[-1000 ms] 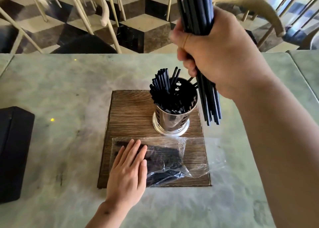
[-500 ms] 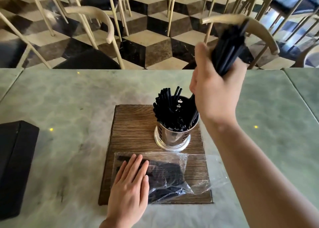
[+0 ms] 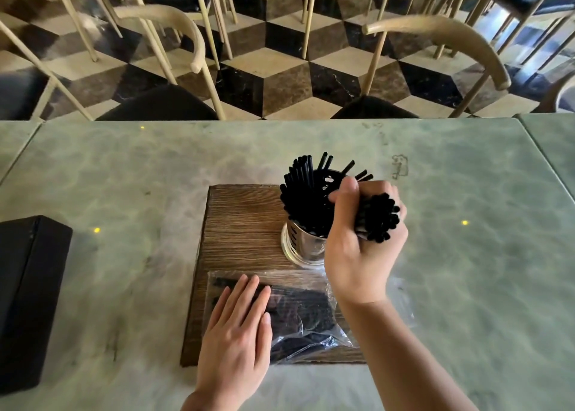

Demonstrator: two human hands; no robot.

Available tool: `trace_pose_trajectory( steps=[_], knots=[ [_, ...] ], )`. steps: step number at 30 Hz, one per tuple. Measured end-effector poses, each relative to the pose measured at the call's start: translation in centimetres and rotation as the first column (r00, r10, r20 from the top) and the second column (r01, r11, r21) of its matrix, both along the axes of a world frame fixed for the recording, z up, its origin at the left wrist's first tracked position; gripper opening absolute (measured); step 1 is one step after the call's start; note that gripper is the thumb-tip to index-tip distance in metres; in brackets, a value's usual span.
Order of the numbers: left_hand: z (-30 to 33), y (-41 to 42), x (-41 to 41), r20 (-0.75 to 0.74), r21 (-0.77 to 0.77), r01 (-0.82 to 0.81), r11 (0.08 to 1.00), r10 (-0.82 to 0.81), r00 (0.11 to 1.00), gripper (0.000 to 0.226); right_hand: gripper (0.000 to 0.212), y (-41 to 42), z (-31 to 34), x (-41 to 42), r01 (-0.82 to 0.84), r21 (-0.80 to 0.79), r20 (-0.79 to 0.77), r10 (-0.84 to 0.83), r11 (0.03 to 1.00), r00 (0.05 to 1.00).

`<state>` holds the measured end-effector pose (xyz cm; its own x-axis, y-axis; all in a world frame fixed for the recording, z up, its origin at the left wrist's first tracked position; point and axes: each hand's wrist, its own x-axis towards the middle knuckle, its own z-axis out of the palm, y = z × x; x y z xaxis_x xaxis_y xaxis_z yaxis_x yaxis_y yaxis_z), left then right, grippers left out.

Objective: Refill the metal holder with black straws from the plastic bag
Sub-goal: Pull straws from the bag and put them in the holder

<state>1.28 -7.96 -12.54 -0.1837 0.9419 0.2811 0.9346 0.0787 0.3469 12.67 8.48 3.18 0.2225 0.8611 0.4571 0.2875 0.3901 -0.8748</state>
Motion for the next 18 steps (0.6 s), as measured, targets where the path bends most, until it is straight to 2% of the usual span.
trace_pose_trajectory(
  steps=[2,4,8,11,14,18],
  knots=[
    [0.0,-0.1,0.0,0.007,-0.008,-0.004,1.000,0.004,1.000,0.051,0.021,-0.3,-0.7,0.2,0.080,0.010,0.102,-0.081,0.997,0.992],
    [0.0,-0.1,0.0,0.010,-0.016,-0.009,1.000,0.009,1.000,0.051,0.023,-0.6,-1.1,0.2,0.134,-0.064,0.147,-0.124,0.989,0.981],
    [0.2,0.0,0.0,0.006,-0.018,-0.014,1.000,0.014,1.000,0.052,0.021,-0.9,-0.9,0.1,0.138,-0.240,0.198,-0.091,0.961,0.976],
    [0.2,0.0,0.0,0.000,-0.010,-0.017,1.000,0.017,1.000,0.052,0.019,-0.7,-0.1,0.3,0.096,-0.417,0.173,-0.025,0.904,0.985],
    [0.3,0.0,0.1,0.002,-0.008,-0.013,1.000,0.013,1.000,0.052,0.011,-0.2,0.5,1.0,0.017,-0.585,0.194,0.120,0.811,0.974],
    [0.3,0.0,0.0,0.004,-0.013,-0.018,1.000,0.018,1.000,0.053,0.013,0.5,1.0,1.7,-0.025,-0.711,0.247,0.283,0.703,0.927]
  ],
)
